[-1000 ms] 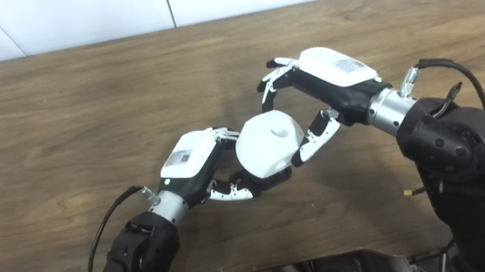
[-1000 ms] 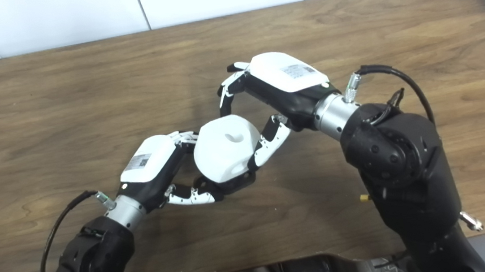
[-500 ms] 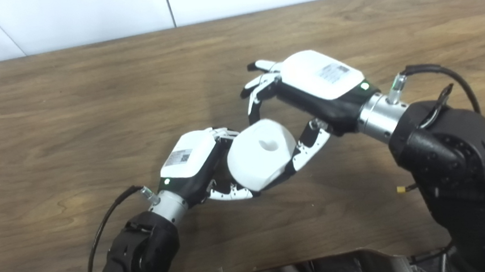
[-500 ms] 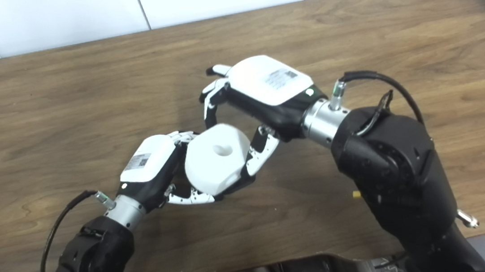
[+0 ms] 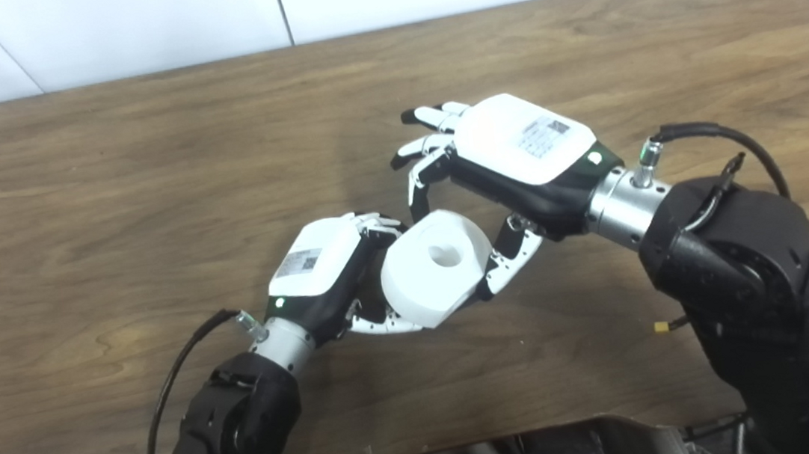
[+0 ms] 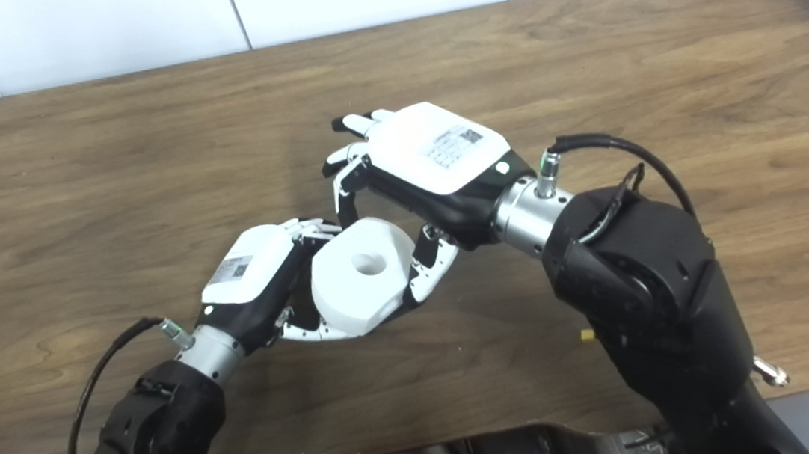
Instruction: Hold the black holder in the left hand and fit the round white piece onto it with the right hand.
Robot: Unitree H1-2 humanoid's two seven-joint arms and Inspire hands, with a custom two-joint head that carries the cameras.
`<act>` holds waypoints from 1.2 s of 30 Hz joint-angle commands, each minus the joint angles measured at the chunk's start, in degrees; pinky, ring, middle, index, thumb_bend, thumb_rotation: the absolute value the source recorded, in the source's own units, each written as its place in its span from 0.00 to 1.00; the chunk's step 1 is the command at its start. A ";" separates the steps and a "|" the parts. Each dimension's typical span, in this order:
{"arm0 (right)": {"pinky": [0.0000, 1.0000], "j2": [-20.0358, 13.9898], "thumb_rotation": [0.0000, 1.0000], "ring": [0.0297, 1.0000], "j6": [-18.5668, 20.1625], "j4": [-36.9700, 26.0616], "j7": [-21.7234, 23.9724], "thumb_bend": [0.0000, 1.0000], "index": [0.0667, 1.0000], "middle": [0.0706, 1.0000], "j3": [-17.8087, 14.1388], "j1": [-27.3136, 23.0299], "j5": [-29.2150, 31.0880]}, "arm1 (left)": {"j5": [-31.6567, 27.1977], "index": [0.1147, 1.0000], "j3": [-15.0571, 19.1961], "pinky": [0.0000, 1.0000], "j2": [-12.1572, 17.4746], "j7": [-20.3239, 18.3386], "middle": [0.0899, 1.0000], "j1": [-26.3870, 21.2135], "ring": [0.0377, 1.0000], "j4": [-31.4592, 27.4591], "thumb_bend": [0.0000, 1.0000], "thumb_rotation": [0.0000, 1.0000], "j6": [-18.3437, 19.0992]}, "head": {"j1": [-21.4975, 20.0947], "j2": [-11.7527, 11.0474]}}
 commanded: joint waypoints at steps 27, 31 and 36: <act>0.98 1.79 0.13 1.00 -6.95 -1.46 3.10 0.52 0.45 0.86 -2.38 -4.59 -4.32 | 0.22 0.42 -0.29 0.91 -0.15 -0.69 0.78 -0.83 0.86 -2.07 0.52 0.06 1.07 | -0.33 0.35; 0.98 2.00 0.13 1.00 -7.93 -0.87 2.87 0.52 0.45 0.86 -2.91 -4.49 -4.46 | -0.25 0.42 -0.24 0.91 -0.06 -0.03 0.77 -0.79 0.85 -1.76 0.52 0.05 0.59 | -0.21 0.38; 0.98 2.19 0.13 1.00 -8.67 0.02 2.40 0.52 0.45 0.86 -3.12 -4.22 -4.70 | -0.48 0.42 -0.12 0.91 0.05 -0.17 0.78 -0.82 0.86 -1.77 0.52 0.05 0.80 | -0.27 0.39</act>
